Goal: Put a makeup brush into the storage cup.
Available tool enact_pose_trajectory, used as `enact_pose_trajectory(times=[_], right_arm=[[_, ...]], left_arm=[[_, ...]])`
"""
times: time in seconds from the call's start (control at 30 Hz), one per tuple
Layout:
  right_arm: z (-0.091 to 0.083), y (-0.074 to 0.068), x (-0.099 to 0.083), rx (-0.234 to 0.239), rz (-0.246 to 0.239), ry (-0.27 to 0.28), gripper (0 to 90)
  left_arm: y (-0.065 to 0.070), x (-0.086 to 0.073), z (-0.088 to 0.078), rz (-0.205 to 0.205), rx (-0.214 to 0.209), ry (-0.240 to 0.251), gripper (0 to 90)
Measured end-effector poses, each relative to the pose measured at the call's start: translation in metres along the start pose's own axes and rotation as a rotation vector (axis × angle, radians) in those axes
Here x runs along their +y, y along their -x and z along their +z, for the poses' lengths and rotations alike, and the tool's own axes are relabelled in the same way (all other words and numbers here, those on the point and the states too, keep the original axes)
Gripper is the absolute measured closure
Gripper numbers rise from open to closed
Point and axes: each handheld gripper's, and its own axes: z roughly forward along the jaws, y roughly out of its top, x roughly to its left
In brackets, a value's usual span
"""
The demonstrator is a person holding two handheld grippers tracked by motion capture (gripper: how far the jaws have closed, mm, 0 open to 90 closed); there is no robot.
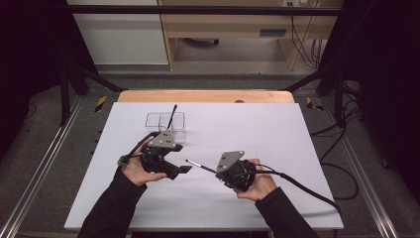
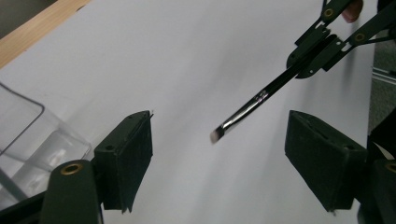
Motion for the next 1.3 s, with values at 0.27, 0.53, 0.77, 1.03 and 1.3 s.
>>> enact_pose_trajectory(times=[0.27, 0.53, 0.77, 1.03, 1.3], right_arm=[[-0.001, 0.003, -0.009, -0.020, 0.058, 0.043, 83.9], [0.000, 0.004, -0.018, -0.043, 0.121, 0.107, 83.9], [0.000, 0.004, -0.022, -0.051, 0.171, 0.168, 83.9], [0.003, 0.002, -0.030, -0.050, 0.232, 0.225, 83.9], [0.006, 0.000, -0.036, -0.046, 0.280, 0.274, 83.9]], left_arm=[[-0.005, -0.022, -0.004, -0.076, 0.036, 0.046, 20.4], [-0.003, -0.034, -0.004, -0.124, 0.076, 0.088, 19.1], [0.000, -0.039, -0.002, -0.168, 0.098, 0.143, 19.0], [0.008, -0.040, 0.006, -0.194, 0.103, 0.179, 19.1], [0.016, -0.038, 0.010, -0.225, 0.092, 0.234, 19.0]])
